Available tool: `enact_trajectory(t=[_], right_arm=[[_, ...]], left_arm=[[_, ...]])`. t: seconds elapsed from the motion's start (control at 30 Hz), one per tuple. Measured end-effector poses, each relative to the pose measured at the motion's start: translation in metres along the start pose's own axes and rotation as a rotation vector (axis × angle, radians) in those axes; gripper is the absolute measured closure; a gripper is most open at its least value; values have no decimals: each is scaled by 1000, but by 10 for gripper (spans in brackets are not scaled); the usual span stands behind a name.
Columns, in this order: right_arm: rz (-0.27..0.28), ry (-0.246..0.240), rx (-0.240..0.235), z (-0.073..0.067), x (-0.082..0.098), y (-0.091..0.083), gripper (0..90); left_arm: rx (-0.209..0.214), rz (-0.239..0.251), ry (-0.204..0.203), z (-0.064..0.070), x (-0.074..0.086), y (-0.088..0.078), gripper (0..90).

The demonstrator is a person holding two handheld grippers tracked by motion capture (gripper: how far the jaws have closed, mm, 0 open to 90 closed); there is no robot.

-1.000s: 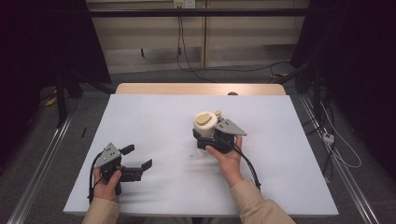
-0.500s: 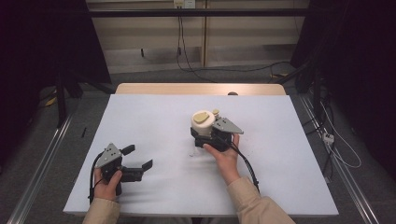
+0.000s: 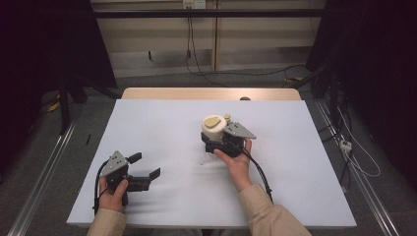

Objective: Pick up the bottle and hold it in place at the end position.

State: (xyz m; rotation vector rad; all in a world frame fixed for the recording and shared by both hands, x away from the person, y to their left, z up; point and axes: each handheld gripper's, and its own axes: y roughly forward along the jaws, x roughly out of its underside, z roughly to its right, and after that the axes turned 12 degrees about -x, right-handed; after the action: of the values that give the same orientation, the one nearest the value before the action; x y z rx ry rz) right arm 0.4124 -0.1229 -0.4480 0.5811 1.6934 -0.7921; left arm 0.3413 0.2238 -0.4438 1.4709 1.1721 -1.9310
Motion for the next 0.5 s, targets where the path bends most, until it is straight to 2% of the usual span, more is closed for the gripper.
enact_trajectory(t=[0.5], right_arm=[[-8,6,-3,-1,2,9,69]], left_arm=[[-1,-2,-2,-1,1,0,33]])
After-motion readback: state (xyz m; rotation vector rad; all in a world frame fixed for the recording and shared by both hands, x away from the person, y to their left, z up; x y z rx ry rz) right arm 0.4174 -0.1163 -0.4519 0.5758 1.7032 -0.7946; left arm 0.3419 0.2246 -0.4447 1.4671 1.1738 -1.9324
